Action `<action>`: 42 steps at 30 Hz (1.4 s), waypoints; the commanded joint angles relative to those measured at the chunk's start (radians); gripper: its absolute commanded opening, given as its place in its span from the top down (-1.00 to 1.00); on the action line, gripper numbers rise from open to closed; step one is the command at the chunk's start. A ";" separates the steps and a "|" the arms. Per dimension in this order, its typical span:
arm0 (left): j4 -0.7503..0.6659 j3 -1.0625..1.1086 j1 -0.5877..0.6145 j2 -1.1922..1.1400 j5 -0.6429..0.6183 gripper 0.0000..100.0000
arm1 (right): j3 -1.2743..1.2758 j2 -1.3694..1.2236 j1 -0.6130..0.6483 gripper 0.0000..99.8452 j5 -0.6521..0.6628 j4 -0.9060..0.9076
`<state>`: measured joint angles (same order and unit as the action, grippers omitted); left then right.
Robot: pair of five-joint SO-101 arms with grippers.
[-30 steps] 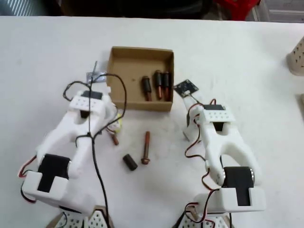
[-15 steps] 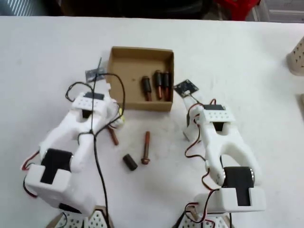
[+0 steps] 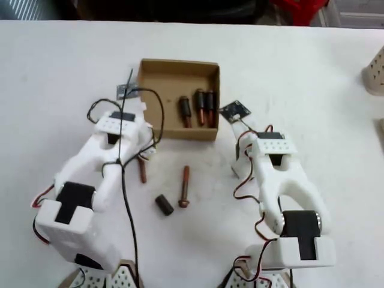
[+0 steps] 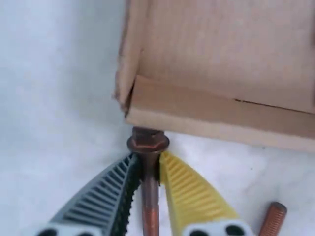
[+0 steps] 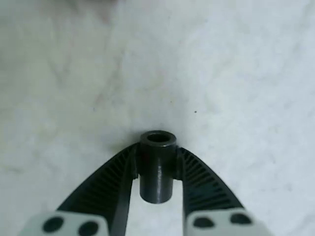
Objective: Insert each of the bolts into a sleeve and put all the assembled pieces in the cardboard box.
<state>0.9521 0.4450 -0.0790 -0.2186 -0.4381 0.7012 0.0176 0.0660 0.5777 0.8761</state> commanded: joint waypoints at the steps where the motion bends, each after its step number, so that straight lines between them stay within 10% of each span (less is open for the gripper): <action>1: 0.006 -0.018 0.013 -0.001 0.028 0.96 | -0.005 0.008 -0.008 0.97 0.011 -0.004; 42: -0.146 0.140 0.116 0.179 0.199 0.96 | 0.230 0.444 0.306 0.97 -0.486 -0.179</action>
<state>0.8293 0.5877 0.0238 -0.0974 -0.2463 0.9406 0.4196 0.3299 0.1005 0.7334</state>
